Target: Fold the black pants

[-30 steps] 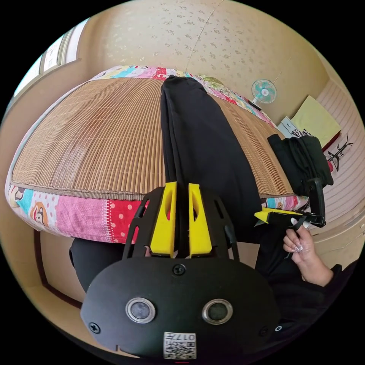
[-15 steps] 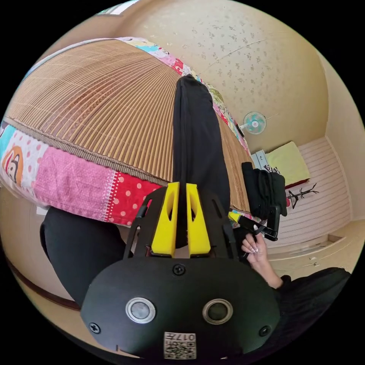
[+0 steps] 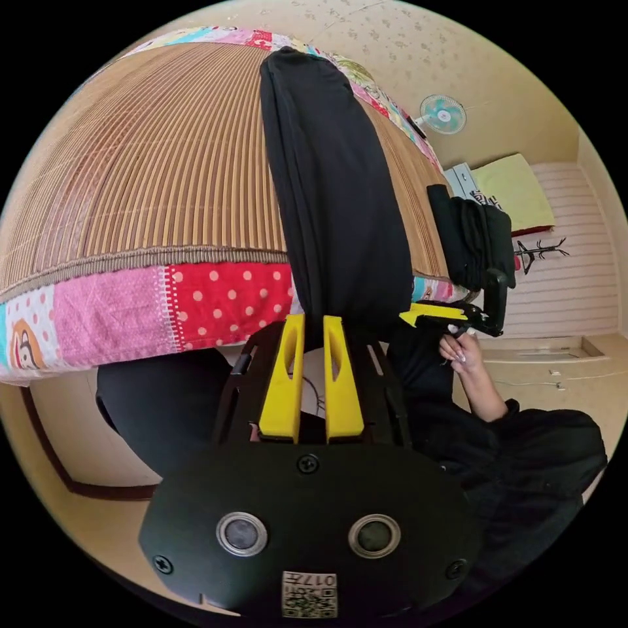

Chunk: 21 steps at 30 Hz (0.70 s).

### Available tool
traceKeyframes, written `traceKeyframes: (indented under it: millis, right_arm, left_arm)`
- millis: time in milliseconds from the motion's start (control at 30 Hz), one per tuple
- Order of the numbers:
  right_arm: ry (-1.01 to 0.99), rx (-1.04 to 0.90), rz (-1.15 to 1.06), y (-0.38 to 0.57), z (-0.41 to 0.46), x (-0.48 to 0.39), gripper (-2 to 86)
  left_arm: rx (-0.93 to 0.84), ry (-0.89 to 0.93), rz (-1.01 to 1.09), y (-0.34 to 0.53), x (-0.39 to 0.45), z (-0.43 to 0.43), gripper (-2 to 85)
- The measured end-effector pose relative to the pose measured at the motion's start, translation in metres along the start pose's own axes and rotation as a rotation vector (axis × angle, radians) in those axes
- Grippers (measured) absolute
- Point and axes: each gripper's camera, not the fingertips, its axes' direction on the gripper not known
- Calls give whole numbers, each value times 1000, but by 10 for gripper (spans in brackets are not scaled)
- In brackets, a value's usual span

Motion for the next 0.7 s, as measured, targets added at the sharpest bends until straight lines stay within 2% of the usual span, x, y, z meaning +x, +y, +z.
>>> traceKeyframes:
  millis: [67,100,200,300,400,500,600,700]
  right_arm:
    - [-45,-31,-1,11,0,8,37]
    - [-65,-4,26,16,-6,16,39]
    - [-178,188,124,23,-39,40,56]
    - [-230,333,140,22,-61,58,73]
    - [-272,325,188,16,-55,77,80]
    - [-358,322,158,18,-49,74,92]
    - [-378,302,154,21,-43,72,94]
    - [-444,310,165,16,-41,77,85]
  left_arm:
    - [27,25,-40,4,-11,-8,60]
    - [165,64,-86,11,-22,-27,72]
    - [371,206,-107,10,-43,-57,105]
    - [365,172,-110,-14,-48,-50,112]
    - [373,106,-89,-10,-39,-45,106]
    - [320,220,-52,-4,-32,-21,111]
    - [357,200,-44,1,-29,-17,108]
    - [342,262,-71,-11,-38,-10,96]
